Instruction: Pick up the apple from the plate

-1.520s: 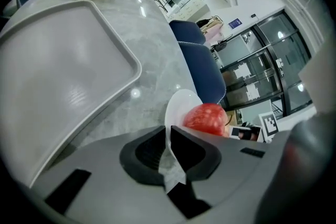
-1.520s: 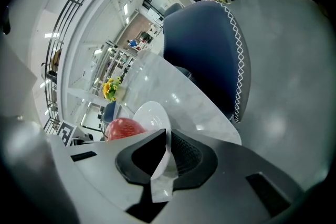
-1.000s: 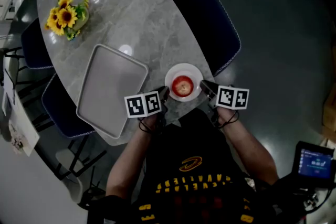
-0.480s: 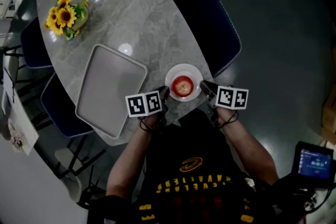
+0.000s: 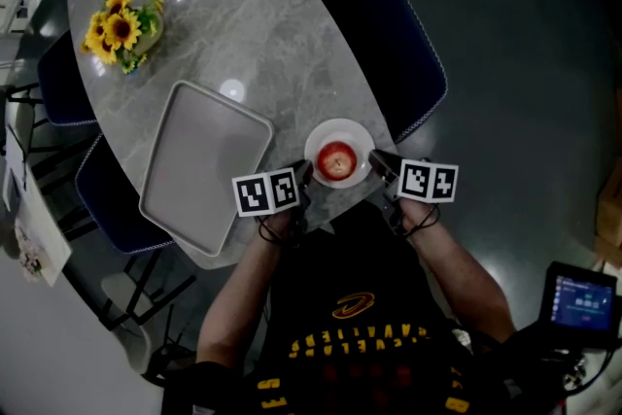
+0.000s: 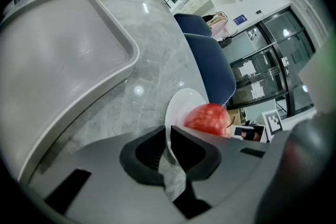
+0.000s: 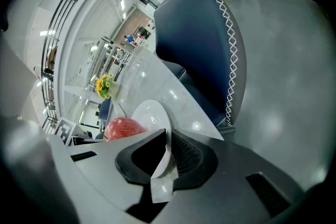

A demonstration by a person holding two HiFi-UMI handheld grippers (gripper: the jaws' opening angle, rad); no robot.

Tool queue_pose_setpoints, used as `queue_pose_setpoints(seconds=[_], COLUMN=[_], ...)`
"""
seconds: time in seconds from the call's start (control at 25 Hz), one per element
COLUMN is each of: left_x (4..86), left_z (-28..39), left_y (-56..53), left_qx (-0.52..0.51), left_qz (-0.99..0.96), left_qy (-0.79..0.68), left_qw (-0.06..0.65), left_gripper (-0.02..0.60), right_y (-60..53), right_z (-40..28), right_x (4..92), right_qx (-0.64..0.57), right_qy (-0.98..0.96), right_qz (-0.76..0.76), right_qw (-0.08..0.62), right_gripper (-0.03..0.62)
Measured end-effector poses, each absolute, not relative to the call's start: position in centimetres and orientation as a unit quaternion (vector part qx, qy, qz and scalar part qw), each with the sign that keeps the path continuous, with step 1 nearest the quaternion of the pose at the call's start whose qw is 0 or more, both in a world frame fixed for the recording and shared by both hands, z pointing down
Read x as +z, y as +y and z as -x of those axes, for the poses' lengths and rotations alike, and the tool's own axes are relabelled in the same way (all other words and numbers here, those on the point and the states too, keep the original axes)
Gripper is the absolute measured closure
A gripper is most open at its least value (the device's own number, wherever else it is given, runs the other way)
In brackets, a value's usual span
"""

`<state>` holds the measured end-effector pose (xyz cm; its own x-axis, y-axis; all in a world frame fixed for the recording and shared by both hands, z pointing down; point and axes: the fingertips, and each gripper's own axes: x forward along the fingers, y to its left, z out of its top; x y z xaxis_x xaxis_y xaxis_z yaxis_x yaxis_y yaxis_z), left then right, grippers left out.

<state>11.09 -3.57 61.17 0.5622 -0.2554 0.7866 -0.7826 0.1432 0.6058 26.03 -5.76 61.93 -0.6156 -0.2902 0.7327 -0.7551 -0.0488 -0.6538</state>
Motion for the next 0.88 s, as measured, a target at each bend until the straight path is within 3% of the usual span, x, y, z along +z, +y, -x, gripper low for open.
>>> queue_pose_setpoints(seconds=[0.88], left_x=[61.49], left_z=[-11.18], left_y=[-3.57], left_qx=[0.223], left_qz=[-0.636], left_qy=[-0.415], left_qw=[0.611], left_gripper=[0.544], right_y=[-5.9], right_z=[-25.76], right_x=[61.93], right_qx=[0.57], right_qy=[-0.691], right_qz=[-0.391], right_qw=[0.213], right_gripper=[0.554])
